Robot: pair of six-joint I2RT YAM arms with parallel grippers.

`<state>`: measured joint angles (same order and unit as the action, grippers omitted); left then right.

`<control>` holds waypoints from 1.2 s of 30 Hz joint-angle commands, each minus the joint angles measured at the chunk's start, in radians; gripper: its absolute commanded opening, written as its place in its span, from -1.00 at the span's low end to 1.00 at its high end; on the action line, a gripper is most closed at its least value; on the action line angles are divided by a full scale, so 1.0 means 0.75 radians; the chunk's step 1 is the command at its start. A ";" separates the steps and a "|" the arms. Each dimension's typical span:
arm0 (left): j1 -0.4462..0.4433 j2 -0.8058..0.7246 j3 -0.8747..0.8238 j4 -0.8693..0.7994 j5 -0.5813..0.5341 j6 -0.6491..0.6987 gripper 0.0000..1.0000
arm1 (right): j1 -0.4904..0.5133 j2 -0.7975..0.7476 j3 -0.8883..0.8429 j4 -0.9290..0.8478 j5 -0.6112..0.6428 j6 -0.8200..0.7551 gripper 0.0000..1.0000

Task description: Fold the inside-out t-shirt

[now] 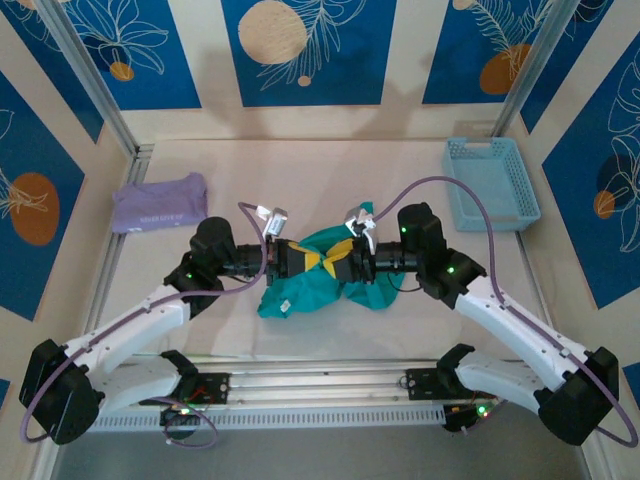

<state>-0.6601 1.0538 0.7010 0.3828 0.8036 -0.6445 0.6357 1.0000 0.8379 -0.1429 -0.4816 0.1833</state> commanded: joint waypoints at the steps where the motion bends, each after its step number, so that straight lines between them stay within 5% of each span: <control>1: 0.013 -0.028 0.054 0.016 0.001 0.037 -1.00 | -0.004 0.000 0.019 0.027 -0.050 -0.009 -0.53; 6: 0.015 -0.031 0.053 -0.006 -0.024 0.050 -1.00 | -0.008 -0.043 0.024 -0.020 -0.059 -0.023 -1.00; 10: 0.016 -0.038 0.053 -0.068 -0.076 0.092 -0.98 | -0.037 -0.110 0.030 -0.008 -0.112 0.040 -1.00; 15: 0.015 -0.052 0.097 -0.357 -0.283 0.277 -0.26 | -0.046 -0.098 0.090 0.024 -0.154 0.203 -1.00; 19: 0.014 -0.126 0.090 -0.530 -0.483 0.379 0.02 | -0.044 -0.036 0.215 -0.075 -0.127 0.311 -1.00; 25: -0.010 -0.247 0.131 -0.777 -0.814 0.452 0.27 | 0.009 0.096 0.364 -0.211 -0.004 0.380 -1.00; 30: -0.089 -0.360 0.146 -0.774 -0.821 0.438 0.34 | 0.016 0.165 0.415 -0.239 0.034 0.414 -1.00; 36: -0.212 -0.208 0.192 -0.683 -0.822 0.445 0.32 | 0.027 0.201 0.401 -0.139 -0.007 0.498 -1.00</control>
<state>-0.7895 0.8371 0.8158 -0.1593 0.2077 -0.3328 0.6464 1.1500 1.1152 -0.2794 -0.4709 0.5076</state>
